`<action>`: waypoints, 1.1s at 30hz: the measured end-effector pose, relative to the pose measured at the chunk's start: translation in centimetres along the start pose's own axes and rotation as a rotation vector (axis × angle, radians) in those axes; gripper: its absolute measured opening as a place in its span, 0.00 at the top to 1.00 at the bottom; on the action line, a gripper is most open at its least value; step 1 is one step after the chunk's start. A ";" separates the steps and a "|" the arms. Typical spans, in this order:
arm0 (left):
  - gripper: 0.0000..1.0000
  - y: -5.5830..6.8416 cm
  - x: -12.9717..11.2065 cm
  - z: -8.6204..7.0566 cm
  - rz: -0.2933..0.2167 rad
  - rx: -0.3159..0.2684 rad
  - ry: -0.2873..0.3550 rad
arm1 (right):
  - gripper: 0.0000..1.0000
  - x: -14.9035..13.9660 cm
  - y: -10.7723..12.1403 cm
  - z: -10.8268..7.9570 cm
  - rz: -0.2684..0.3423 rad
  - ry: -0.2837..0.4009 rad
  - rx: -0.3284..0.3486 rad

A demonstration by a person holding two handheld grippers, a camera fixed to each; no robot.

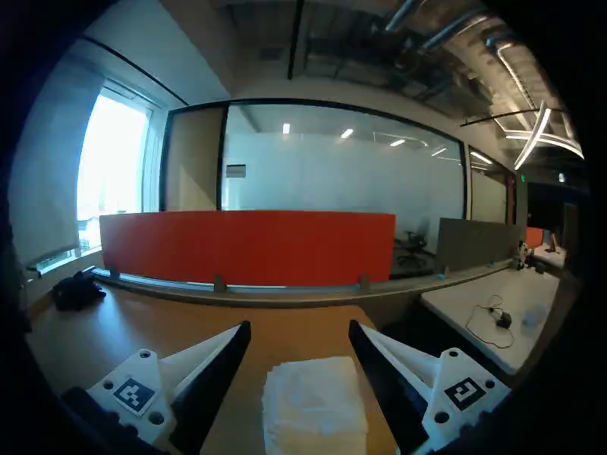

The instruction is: Fold towel

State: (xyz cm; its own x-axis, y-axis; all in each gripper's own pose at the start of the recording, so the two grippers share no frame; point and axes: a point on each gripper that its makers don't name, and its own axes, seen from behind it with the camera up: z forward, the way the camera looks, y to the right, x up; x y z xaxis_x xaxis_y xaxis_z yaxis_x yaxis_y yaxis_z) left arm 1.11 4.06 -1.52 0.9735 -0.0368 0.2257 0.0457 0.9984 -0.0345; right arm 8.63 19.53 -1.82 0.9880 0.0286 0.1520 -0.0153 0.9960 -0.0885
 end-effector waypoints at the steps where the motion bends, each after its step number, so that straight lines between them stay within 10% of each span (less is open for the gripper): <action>1: 0.07 -0.1 0.1 0.0 -0.002 0.003 0.004 | 0.00 0.2 -0.2 0.0 0.000 0.003 -0.002; 33: 0.07 -3.0 2.0 1.4 -0.042 -0.029 0.077 | 0.00 3.1 -19.5 0.9 -0.032 0.071 0.097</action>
State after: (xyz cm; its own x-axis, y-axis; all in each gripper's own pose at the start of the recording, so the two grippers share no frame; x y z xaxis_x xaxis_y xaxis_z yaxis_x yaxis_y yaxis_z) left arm 2.58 1.03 0.37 0.9849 -0.0831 0.1516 0.0923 0.9942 -0.0548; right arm 11.87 0.31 1.28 0.9966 -0.0064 0.0827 0.0055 0.9999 0.0111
